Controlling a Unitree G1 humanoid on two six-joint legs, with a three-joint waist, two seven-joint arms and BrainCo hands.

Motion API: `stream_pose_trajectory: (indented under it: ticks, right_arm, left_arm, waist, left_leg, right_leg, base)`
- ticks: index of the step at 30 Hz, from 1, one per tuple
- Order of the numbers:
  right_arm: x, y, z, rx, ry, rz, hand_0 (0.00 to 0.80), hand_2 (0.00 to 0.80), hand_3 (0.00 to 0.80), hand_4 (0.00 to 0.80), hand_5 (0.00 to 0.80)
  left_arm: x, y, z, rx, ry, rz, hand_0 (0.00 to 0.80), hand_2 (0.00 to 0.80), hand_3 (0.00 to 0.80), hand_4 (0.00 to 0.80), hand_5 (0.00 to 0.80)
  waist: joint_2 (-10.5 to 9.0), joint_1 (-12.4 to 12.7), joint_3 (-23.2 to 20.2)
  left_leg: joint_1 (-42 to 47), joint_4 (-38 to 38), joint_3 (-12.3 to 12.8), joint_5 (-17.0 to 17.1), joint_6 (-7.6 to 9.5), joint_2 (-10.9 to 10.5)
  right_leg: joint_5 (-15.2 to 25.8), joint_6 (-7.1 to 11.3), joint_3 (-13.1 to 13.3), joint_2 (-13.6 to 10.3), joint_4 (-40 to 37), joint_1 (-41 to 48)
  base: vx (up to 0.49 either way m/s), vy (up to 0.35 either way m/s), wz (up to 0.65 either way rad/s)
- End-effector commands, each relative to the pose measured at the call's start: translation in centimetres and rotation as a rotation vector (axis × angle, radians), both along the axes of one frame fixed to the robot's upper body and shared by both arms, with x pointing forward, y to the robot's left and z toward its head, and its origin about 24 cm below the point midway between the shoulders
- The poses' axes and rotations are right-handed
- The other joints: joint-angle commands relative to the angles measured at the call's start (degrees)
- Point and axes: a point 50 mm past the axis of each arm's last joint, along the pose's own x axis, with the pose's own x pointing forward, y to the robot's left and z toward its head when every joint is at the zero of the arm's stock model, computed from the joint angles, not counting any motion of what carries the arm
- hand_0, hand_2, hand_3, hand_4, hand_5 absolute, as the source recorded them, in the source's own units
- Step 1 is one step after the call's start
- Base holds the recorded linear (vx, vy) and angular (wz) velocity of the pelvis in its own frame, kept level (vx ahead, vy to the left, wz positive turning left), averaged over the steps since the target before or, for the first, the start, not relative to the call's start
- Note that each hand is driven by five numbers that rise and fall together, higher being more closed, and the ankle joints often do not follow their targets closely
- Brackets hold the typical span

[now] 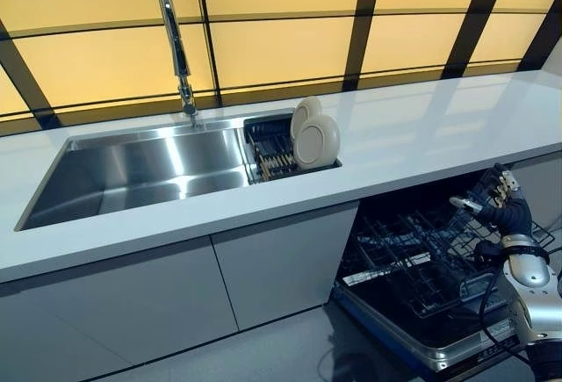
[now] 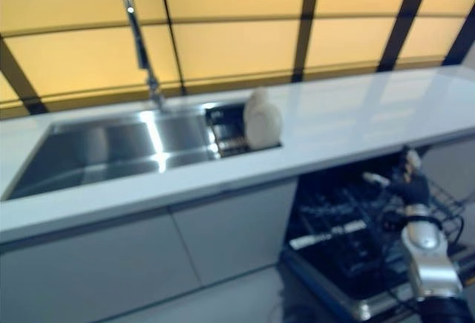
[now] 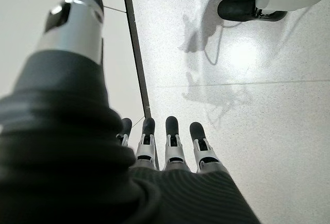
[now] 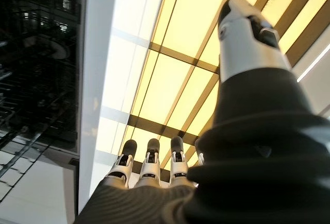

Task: Take plates into dishwasher

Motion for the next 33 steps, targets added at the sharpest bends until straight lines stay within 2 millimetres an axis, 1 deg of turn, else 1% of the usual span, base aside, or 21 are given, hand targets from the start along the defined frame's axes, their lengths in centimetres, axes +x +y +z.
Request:
stream_pose_trajectory:
  ticks: [1, 5, 9, 11, 12, 13, 14, 16, 18, 19, 20, 21, 23, 24, 25, 26, 27, 28, 30, 31, 33]
  right_arm:
    - [1.3, 0.9, 3.6, 0.007, -0.129, 0.083, 0.000, 0.000, 0.000, 0.000, 0.000]
    - [1.6, 1.1, 3.7, 0.037, -0.122, 0.112, 0.000, 0.000, 0.000, 0.000, 0.000]
    - [2.2, 1.4, 4.6, 0.097, -0.144, 0.154, 0.000, 0.000, 0.000, 0.000, 0.000]
    - [2.8, 1.8, 5.1, 0.186, -0.157, 0.218, 0.000, 0.000, 0.000, 0.000, 0.000]
    - [2.9, 1.9, 5.1, 0.193, -0.157, 0.227, 0.000, 0.000, 0.000, 0.000, 0.000]
    - [3.2, 2.4, 5.3, 0.260, -0.172, 0.278, 0.000, 0.000, 0.000, 0.000, 0.000]
    - [3.3, 2.4, 5.3, 0.266, -0.174, 0.284, 0.000, 0.000, 0.000, 0.000, 0.000]
    - [3.3, 2.7, 5.3, 0.295, -0.191, 0.303, 0.000, 0.000, 0.000, 0.000, 0.000]
    - [3.1, 2.5, 5.6, 0.290, -0.200, 0.296, 0.000, 0.000, 0.000, 0.000, 0.000]
    - [3.2, 2.4, 6.3, 0.285, -0.213, 0.286, 0.000, 0.000, 0.000, 0.000, 0.000]
    - [3.3, 2.3, 6.6, 0.284, -0.215, 0.285, 0.000, 0.000, 0.000, 0.000, 0.000]
    - [3.7, 2.4, 7.2, 0.277, -0.222, 0.282, 0.000, 0.000, 0.000, 0.000, 0.000]
    - [4.2, 2.5, 7.9, 0.272, -0.229, 0.273, 0.000, 0.000, 0.000, 0.000, 0.000]
    - [4.4, 2.4, 8.4, 0.267, -0.234, 0.264, 0.000, 0.000, 0.000, 0.000, 0.000]
    - [4.5, 2.4, 8.5, 0.266, -0.235, 0.263, 0.000, 0.000, 0.000, 0.000, 0.000]
    - [4.6, 2.5, 8.6, 0.264, -0.241, 0.260, 0.000, 0.000, 0.000, 0.000, 0.000]
    - [4.7, 2.6, 8.6, 0.261, -0.243, 0.259, 0.000, 0.000, 0.000, 0.000, 0.000]
    - [4.7, 2.6, 8.8, 0.254, -0.248, 0.265, 0.000, 0.000, 0.000, 0.000, 0.000]
    - [4.6, 2.5, 9.2, 0.243, -0.252, 0.278, 0.000, 0.000, 0.000, 0.000, 0.000]
    - [4.5, 2.4, 9.4, 0.238, -0.256, 0.290, 0.000, 0.000, 0.000, 0.000, 0.000]
    - [4.5, 2.4, 9.4, 0.230, -0.258, 0.302, 0.000, 0.000, 0.000, 0.000, 0.000]
  left_arm:
    - [1.5, 2.1, 1.5, 0.072, -0.093, -0.041, 0.000, 0.000, 0.000, 0.000, 0.000]
    - [1.5, 1.7, 1.4, 0.066, -0.107, -0.050, 0.000, 0.000, 0.000, 0.000, 0.000]
    - [1.3, 1.7, 1.3, 0.073, -0.099, -0.041, 0.000, 0.000, 0.000, 0.000, 0.000]
    - [1.0, 1.6, 1.1, 0.078, -0.085, -0.030, 0.000, 0.000, 0.000, 0.000, 0.000]
    - [0.9, 1.6, 1.1, 0.077, -0.083, -0.029, 0.000, 0.000, 0.000, 0.000, 0.000]
    - [0.4, 1.3, 0.8, 0.072, -0.072, -0.026, 0.000, 0.000, 0.000, 0.000, 0.000]
    - [0.3, 1.2, 0.8, 0.070, -0.071, -0.026, 0.000, 0.000, 0.000, 0.000, 0.000]
    - [-0.3, 0.4, 0.4, 0.054, -0.064, -0.045, 0.000, 0.000, 0.000, 0.000, 0.000]
    - [-0.2, -0.2, 0.2, 0.039, -0.060, -0.069, 0.000, 0.000, 0.000, 0.000, 0.000]
    - [0.0, -0.7, 0.1, 0.030, -0.063, -0.088, 0.000, 0.000, 0.000, 0.000, 0.000]
    - [0.1, -0.8, 0.1, 0.028, -0.065, -0.092, 0.000, 0.000, 0.000, 0.000, 0.000]
    - [0.6, -0.9, 0.2, 0.026, -0.075, -0.100, 0.000, 0.000, 0.000, 0.000, 0.000]
    - [1.4, -0.8, 0.4, 0.025, -0.085, -0.109, 0.000, 0.000, 0.000, 0.000, 0.000]
    - [2.0, -0.8, 0.6, 0.022, -0.093, -0.121, 0.000, 0.000, 0.000, 0.000, 0.000]
    - [2.1, -0.8, 0.6, 0.021, -0.094, -0.122, 0.000, 0.000, 0.000, 0.000, 0.000]
    - [2.3, -0.9, 0.6, 0.018, -0.094, -0.126, 0.000, 0.000, 0.000, 0.000, 0.000]
    - [2.2, -1.0, 0.6, 0.017, -0.093, -0.127, 0.000, 0.000, 0.000, 0.000, 0.000]
    - [1.9, -1.1, 0.4, 0.013, -0.084, -0.129, 0.000, 0.000, 0.000, 0.000, 0.000]
    - [1.4, -1.2, 0.3, 0.009, -0.073, -0.123, 0.000, 0.000, 0.000, 0.000, 0.000]
    - [1.1, -1.2, 0.2, 0.004, -0.068, -0.113, 0.000, 0.000, 0.000, 0.000, 0.000]
    - [1.1, -1.2, 0.1, -0.001, -0.062, -0.101, 0.000, 0.000, 0.000, 0.000, 0.000]
  waist:
    - [-3.05, 2.7, -5.5]
    - [-3.15, 2.6, -6.3]
    - [-2.82, 2.6, -6.8]
    - [-2.82, 2.9, -6.9]
    - [-2.85, 3.0, -6.9]
    - [-3.26, 3.4, -6.8]
    - [-3.46, 3.5, -6.8]
    - [-4.66, 4.2, -6.1]
    - [-5.30, 5.0, -5.3]
    - [-5.26, 6.0, -4.5]
    - [-5.10, 6.3, -4.4]
    - [-4.43, 6.9, -4.0]
    - [-3.54, 7.8, -3.8]
    - [-2.92, 8.6, -3.8]
    - [-2.68, 9.0, -3.8]
    - [-2.37, 9.9, -3.9]
    - [-2.38, 10.4, -3.8]
    - [-2.29, 11.4, -3.9]
    - [-2.41, 12.1, -3.9]
    - [-2.59, 12.3, -4.1]
    - [-3.06, 12.2, -4.6]
  left_leg:
    - [4.7, 8.1, 2.8, -10.7, 1.39, -2.4]
    - [4.3, 10.3, 2.6, -10.2, 0.62, -1.7]
    - [3.4, 13.6, 1.9, -6.7, -0.86, -0.5]
    - [1.5, 19.4, 1.3, -2.2, -2.71, 0.0]
    - [1.2, 20.6, 1.3, -1.3, -3.03, 0.0]
    - [-0.4, 26.1, 1.5, 1.5, -4.02, -0.2]
    - [-0.9, 28.1, 1.8, 2.1, -4.30, -0.4]
    - [-5.8, 38.6, 2.8, 5.4, -5.24, -1.3]
    - [-10.5, 43.1, 3.6, 5.3, -5.19, -0.7]
    - [-13.4, 40.1, 3.9, 4.3, -4.28, -0.3]
    - [-13.6, 38.8, 4.0, 4.2, -4.12, -0.1]
    - [-13.7, 32.2, 4.6, 4.8, -3.87, 1.1]
    - [-13.4, 23.4, 5.3, 6.0, -3.89, 2.5]
    - [-13.2, 16.6, 4.7, 6.3, -3.82, 2.7]
    - [-13.4, 14.1, 4.2, 6.7, -3.90, 2.8]
    - [-14.2, 9.4, 3.0, 8.1, -4.22, 2.9]
    - [-14.5, 7.5, 2.8, 9.0, -4.36, 2.9]
    - [-16.1, 4.2, 2.3, 11.2, -4.74, 3.2]
    - [-18.1, 4.2, 2.0, 13.0, -4.91, 3.4]
    - [-19.0, 5.3, 1.8, 12.9, -4.74, 3.2]
    - [-18.5, 4.9, 2.7, 10.2, -4.06, 2.8]
  right_leg:
    - [9.6, 1.88, -0.5, -2.7, -0.1, -9.3]
    - [8.3, 0.61, 0.4, -1.7, 0.3, -8.3]
    - [6.4, -1.23, 0.4, -0.2, 1.1, -7.7]
    - [4.6, -3.27, -0.8, 1.1, 1.5, -6.8]
    - [4.3, -3.59, -1.2, 1.2, 1.5, -6.5]
    - [3.4, -4.89, -2.6, 1.3, 1.5, -5.4]
    - [3.3, -5.18, -3.0, 1.2, 1.5, -5.2]
    - [2.6, -6.56, -4.3, 0.2, 1.6, -3.5]
    - [2.3, -6.90, -4.7, -0.5, 1.8, -2.3]
    - [1.9, -6.34, -3.8, -0.3, 1.9, -1.3]
    - [1.7, -6.15, -3.4, -0.1, 1.9, -1.1]
    - [0.8, -5.59, -2.4, 0.9, 1.9, -0.3]
    - [-0.3, -4.99, -1.2, 2.2, 1.5, 0.9]
    - [-1.0, -4.49, -0.2, 2.8, 1.3, 1.9]
    - [-1.2, -4.34, 0.3, 3.0, 1.1, 2.4]
    - [-1.7, -3.99, 1.6, 3.4, 0.5, 3.7]
    - [-2.0, -3.86, 2.2, 3.4, 0.1, 4.5]
    - [-2.6, -3.69, 3.7, 3.5, -1.0, 6.6]
    - [-3.0, -3.59, 5.3, 3.6, -2.2, 8.6]
    - [-3.2, -3.43, 6.0, 3.4, -2.9, 9.3]
    - [-3.1, -2.95, 5.3, 2.5, -3.7, 9.9]
  base:
    - [0.208, -0.154, -0.02]
    - [0.187, -0.142, 0.01]
    - [0.111, -0.125, 0.00]
    - [0.083, -0.163, 0.01]
    - [0.065, -0.158, 0.03]
    - [0.047, -0.129, 0.04]
    - [0.072, -0.172, 0.03]
    - [0.066, -0.150, 0.07]
    - [0.099, -0.102, 0.20]
    - [0.115, -0.031, 0.02]
    - [0.170, 0.020, -0.18]
    - [0.136, 0.048, -0.19]
    - [0.208, 0.089, -0.09]
    - [0.232, 0.105, 0.01]
    - [0.266, 0.119, 0.08]
    - [0.198, 0.079, 0.08]
    - [0.281, 0.112, 0.03]
    - [0.211, 0.085, -0.12]
    - [0.167, 0.116, -0.66]
    - [0.113, 0.140, -0.93]
    - [0.089, 0.130, -0.33]
